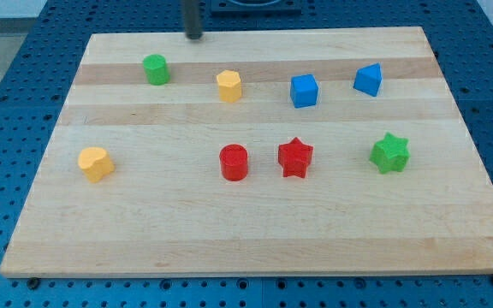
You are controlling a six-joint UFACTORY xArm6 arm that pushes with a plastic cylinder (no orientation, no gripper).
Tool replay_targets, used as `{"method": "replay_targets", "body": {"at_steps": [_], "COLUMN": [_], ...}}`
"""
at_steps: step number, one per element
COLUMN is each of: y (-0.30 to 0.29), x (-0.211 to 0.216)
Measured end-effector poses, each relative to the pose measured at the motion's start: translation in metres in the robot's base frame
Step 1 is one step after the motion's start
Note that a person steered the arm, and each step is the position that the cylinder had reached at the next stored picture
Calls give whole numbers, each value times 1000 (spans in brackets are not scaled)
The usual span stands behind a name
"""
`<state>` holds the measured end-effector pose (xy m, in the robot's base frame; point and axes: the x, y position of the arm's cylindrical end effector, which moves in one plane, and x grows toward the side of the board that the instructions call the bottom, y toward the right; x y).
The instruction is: Move the yellow heart diagonal to the top left of the red circle
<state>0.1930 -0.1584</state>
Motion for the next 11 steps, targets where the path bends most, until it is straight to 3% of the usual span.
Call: {"method": "replay_targets", "body": {"at_steps": [1, 3, 4, 5, 7, 8, 10, 11], "y": [-121, -146, -145, -145, -145, -133, -121, -49], "x": [-1, 2, 89, 239, 262, 367, 357, 286]}}
